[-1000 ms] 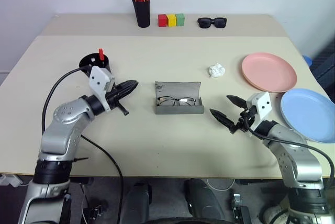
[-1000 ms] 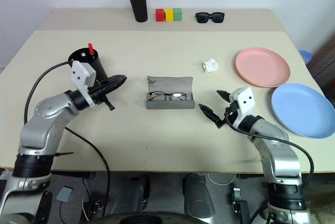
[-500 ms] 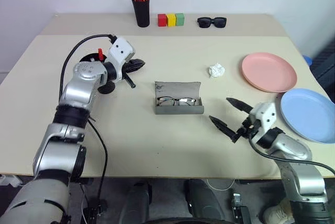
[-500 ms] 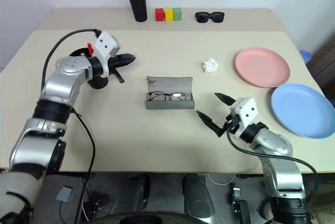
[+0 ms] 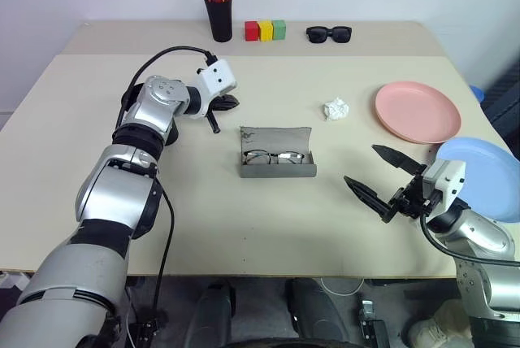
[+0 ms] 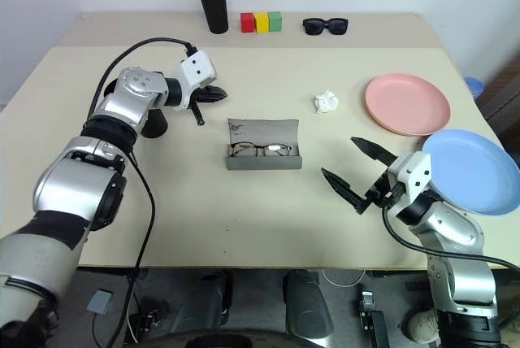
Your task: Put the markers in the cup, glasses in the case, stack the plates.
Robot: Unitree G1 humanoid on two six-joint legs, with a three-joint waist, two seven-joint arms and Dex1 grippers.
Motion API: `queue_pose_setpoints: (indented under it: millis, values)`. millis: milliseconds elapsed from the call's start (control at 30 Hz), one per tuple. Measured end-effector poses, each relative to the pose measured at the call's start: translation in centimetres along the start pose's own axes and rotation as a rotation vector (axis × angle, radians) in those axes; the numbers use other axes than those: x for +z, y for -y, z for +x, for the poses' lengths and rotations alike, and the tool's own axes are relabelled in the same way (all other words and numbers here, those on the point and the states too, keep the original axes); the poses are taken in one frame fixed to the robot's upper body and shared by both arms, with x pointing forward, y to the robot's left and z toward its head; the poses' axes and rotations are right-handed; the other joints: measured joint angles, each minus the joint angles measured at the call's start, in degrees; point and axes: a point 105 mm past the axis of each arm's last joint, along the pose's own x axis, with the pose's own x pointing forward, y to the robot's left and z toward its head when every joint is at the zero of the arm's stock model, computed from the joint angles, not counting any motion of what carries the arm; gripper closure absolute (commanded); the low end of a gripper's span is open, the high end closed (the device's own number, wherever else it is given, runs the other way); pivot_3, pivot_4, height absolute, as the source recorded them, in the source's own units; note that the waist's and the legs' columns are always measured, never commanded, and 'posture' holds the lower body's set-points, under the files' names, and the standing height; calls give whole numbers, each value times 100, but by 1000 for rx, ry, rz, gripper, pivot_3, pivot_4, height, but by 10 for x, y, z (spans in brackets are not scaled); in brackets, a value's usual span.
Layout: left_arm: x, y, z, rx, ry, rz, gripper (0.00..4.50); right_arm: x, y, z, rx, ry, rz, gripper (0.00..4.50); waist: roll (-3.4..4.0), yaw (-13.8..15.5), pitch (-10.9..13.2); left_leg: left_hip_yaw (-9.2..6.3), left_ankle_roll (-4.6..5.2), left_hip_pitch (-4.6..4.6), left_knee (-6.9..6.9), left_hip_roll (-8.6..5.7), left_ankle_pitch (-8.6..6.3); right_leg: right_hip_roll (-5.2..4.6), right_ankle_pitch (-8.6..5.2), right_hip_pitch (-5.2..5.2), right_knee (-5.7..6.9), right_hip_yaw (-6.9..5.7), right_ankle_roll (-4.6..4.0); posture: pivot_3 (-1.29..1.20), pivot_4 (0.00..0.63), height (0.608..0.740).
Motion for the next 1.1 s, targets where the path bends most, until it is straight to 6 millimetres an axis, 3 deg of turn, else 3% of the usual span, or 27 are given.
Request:
queue_pose_setpoints:
  millis: [433, 667, 967, 1100]
  values:
    - [11, 42, 0, -345, 80, 68, 4437, 0, 0, 0, -5, 4, -5, 0, 1, -2, 0, 0, 0, 1, 0, 0, 0, 0, 0, 1, 3, 0, 0, 0, 150, 740]
    - [5, 78, -11, -571, 150, 27, 4437, -9, 6, -2, -19, -6, 10, 0, 2, -5, -1, -1, 0, 3, 3, 1, 0, 0, 0, 1, 12, 1, -1, 0, 150, 740]
    - [-2, 103, -29, -593, 161, 33, 4437, -22, 26, -4, -150, -55, 45, 0, 6, 15, -4, -3, 0, 11, 8, 1, 0, -1, 1, 10, 16, 2, -2, 0, 150, 740]
    - [15, 97, -23, -452, 252, -46, 4437, -23, 48, -9, -308, -76, 66, 0, 5, 43, -2, -5, 0, 1, 18, 1, 0, -2, 1, 3, 18, 2, -2, 0, 150, 740]
